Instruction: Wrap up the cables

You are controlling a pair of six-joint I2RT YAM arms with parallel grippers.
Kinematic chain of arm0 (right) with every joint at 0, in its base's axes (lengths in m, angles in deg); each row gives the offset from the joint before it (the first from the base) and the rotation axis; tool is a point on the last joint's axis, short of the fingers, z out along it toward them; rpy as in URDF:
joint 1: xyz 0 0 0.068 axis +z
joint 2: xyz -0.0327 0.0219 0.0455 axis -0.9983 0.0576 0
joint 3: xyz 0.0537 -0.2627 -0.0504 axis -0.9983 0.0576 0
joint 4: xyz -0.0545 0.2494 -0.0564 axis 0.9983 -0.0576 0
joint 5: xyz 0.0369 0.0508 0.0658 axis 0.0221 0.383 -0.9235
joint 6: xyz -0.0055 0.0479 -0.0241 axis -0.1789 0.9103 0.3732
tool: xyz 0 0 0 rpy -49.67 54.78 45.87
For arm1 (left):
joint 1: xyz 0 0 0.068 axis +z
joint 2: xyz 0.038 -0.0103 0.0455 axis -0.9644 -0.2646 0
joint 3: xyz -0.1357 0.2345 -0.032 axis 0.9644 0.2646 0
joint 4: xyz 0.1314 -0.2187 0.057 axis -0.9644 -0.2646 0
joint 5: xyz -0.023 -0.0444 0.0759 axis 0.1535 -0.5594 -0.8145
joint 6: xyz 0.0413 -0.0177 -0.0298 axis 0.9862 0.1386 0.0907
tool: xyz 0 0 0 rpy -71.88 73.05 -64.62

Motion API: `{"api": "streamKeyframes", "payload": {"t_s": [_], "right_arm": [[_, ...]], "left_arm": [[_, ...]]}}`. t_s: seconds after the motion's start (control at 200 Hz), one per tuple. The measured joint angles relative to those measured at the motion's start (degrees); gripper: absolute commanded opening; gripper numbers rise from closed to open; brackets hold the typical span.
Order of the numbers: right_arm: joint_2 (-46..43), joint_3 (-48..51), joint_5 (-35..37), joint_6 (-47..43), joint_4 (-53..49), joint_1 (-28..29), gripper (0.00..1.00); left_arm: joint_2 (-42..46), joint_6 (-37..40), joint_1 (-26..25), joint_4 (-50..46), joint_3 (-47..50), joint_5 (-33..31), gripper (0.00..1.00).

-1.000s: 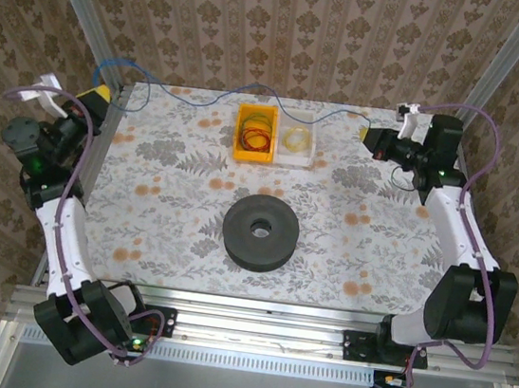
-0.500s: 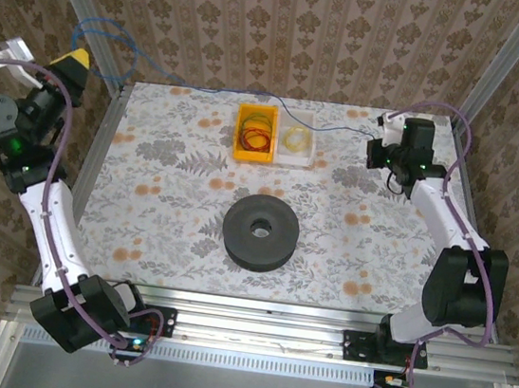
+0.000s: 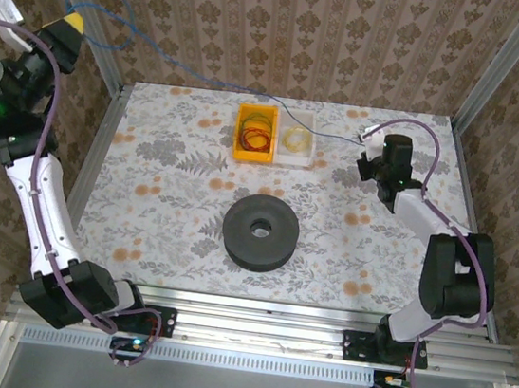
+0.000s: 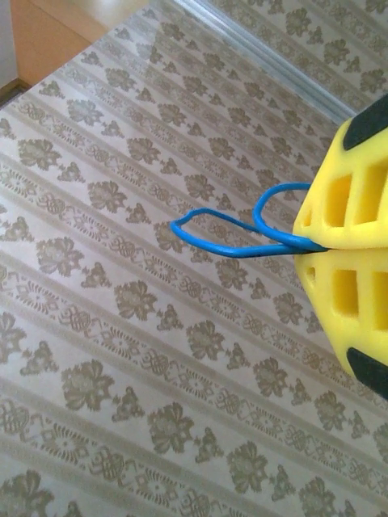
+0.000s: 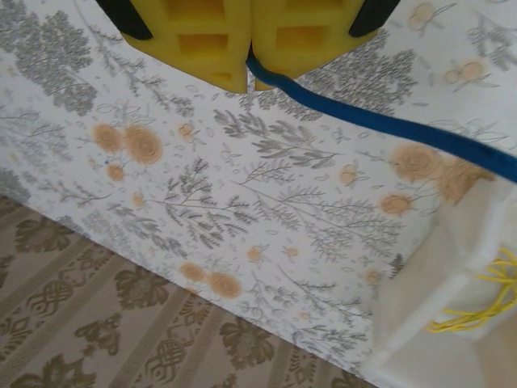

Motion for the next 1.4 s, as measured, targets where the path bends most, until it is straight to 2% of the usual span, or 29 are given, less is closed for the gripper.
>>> {"api": "streamKeyframes", "payload": {"t_s": [0.245, 0.495, 0.565, 0.67, 0.79, 0.855, 1.01, 1.22, 1.4], "right_arm": [[4.52, -1.49, 0.35, -0.96, 1.01, 0.0, 0.0], [1.64, -3.85, -6.4, 1.95, -6.47, -0.92, 0.0], [-0.11, -4.42, -8.24, 2.16, -9.01, -0.87, 0.07], [-2.1, -5.9, -10.47, 2.32, -12.68, -0.17, 0.23], [-3.43, -7.93, -12.5, 3.23, -16.61, 2.12, 0.5], [-3.98, -8.9, -13.53, 3.23, -18.38, 3.34, 0.61], [-5.31, -10.95, -15.58, 2.71, -22.4, 5.14, 0.69], [-8.07, -14.95, -18.58, 2.6, -25.73, 7.63, 0.72], [-8.44, -21.62, -21.92, 4.39, -22.8, 16.37, 0.73]], "left_arm": [[-0.59, 4.07, -3.67, -3.85, -2.19, -2.1, 0.0], [-1.2, 11.34, -13.22, -5.16, 1.55, -10.19, 0.0], [-1.33, 12.68, -14.93, -5.16, 3.37, -12.17, 0.0], [-2.29, 14.47, -16.85, -5.22, 4.87, -15.15, 0.0], [-3.48, 16.26, -18.86, -5.38, 5.07, -17.94, 0.0], [-3.82, 17.14, -19.96, -5.6, 5.07, -19.15, 0.0], [-4.57, 18.64, -22.01, -5.95, 5.05, -21.75, 0.0], [-4.9, 20.13, -23.98, -6.86, 5.05, -24.48, 0.0], [-4.9, 21.14, -26.45, -7.34, 5.05, -25.42, 0.0]]}}
